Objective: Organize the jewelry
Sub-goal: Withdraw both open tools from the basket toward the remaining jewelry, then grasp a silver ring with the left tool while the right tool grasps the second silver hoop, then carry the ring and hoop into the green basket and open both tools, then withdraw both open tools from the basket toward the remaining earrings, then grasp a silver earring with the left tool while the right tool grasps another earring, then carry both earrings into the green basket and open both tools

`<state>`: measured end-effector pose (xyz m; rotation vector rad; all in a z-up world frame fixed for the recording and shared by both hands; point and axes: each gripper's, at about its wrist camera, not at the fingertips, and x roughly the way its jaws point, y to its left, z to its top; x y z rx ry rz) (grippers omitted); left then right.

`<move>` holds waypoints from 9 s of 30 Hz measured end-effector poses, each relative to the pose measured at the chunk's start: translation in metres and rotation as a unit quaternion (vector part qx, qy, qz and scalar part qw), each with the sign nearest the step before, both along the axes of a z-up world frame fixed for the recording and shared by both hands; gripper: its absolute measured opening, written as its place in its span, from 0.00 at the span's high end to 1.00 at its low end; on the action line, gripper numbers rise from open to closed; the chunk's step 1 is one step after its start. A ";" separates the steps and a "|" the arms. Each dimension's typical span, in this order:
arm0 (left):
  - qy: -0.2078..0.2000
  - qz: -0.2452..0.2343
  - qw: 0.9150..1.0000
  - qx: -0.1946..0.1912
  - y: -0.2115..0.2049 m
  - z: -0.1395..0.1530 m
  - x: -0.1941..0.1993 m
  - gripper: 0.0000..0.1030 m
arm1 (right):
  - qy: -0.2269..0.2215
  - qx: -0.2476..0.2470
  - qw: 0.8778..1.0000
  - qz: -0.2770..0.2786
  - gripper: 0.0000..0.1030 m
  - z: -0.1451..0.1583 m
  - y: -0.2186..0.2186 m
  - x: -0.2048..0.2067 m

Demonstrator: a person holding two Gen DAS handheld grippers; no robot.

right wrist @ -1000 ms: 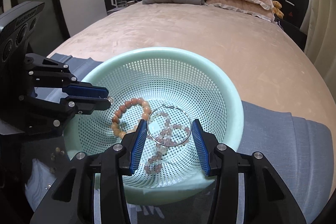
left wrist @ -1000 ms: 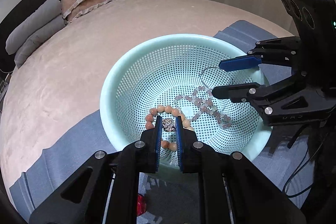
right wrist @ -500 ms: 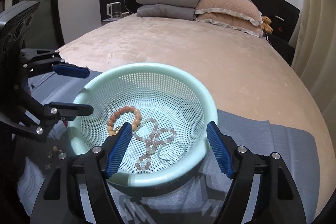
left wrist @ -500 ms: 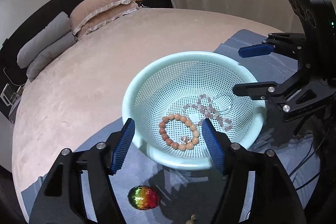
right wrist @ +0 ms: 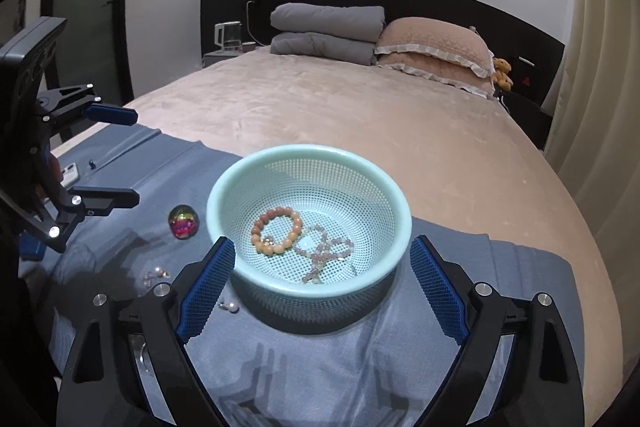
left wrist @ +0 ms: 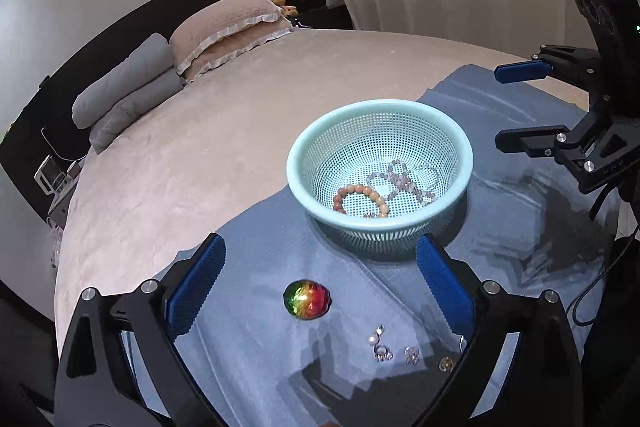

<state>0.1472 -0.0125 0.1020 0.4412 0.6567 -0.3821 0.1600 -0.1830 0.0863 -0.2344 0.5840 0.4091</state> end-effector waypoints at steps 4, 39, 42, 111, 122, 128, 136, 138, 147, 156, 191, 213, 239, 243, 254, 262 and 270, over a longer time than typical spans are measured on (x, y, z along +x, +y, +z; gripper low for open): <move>0.009 0.014 1.000 -0.002 0.014 -0.007 -0.016 0.07 | 0.002 -0.003 1.000 0.011 0.17 0.000 0.007 -0.020; 0.174 0.010 0.984 -0.038 0.017 -0.129 -0.011 0.46 | 0.104 0.002 0.989 0.101 0.34 -0.142 0.087 -0.073; 0.170 0.008 0.985 -0.036 0.014 -0.130 -0.015 0.53 | 0.107 0.011 0.990 0.087 0.51 -0.140 0.082 -0.070; 0.198 0.077 0.975 -0.061 0.011 -0.112 -0.038 0.90 | 0.112 0.017 0.990 0.083 0.60 -0.121 0.068 -0.080; 0.163 0.068 0.984 -0.031 0.004 -0.073 -0.045 0.90 | 0.055 0.016 0.997 0.052 0.60 -0.076 0.037 -0.089; 0.133 0.053 0.989 -0.026 0.005 -0.031 -0.037 0.90 | 0.013 0.012 1.000 0.021 0.60 -0.041 0.012 -0.080; 0.102 0.023 0.994 -0.024 -0.018 0.011 -0.011 0.90 | -0.044 0.001 0.999 0.001 0.60 0.006 -0.009 -0.049; 0.096 0.012 0.995 -0.016 -0.027 0.016 -0.003 0.89 | -0.049 0.001 0.999 -0.002 0.60 0.010 -0.013 -0.038; 0.102 -0.013 0.995 -0.013 -0.049 0.010 0.057 0.89 | -0.037 -0.011 0.999 0.017 0.60 0.004 -0.006 0.019; 0.134 -0.024 0.991 -0.007 -0.071 -0.033 0.111 0.89 | -0.005 -0.007 1.000 0.025 0.60 -0.032 0.001 0.067; 0.133 0.075 0.988 -0.030 0.016 -0.027 0.051 0.09 | -0.042 -0.015 0.998 0.041 0.17 -0.022 0.003 -0.008; 0.205 0.071 0.976 -0.030 0.018 -0.104 0.001 0.11 | 0.043 0.020 0.985 0.165 0.20 -0.098 0.085 -0.087; 0.226 0.038 0.972 -0.042 0.001 -0.124 0.002 0.94 | 0.107 0.044 0.982 0.147 0.90 -0.132 0.107 -0.073; 0.228 0.036 0.972 -0.043 0.006 -0.119 -0.002 0.94 | 0.107 0.044 0.984 0.139 0.90 -0.127 0.096 -0.075; 0.227 0.039 0.972 -0.046 0.017 -0.100 -0.019 0.94 | 0.056 0.063 0.995 0.053 0.90 -0.094 0.032 -0.086; 0.193 0.037 0.980 -0.026 0.019 -0.061 -0.026 0.93 | 0.004 0.047 0.999 0.024 0.90 -0.056 -0.003 -0.084; 0.132 0.032 0.991 -0.019 0.007 -0.002 -0.013 0.93 | -0.096 0.018 0.995 0.022 0.90 0.007 -0.016 -0.093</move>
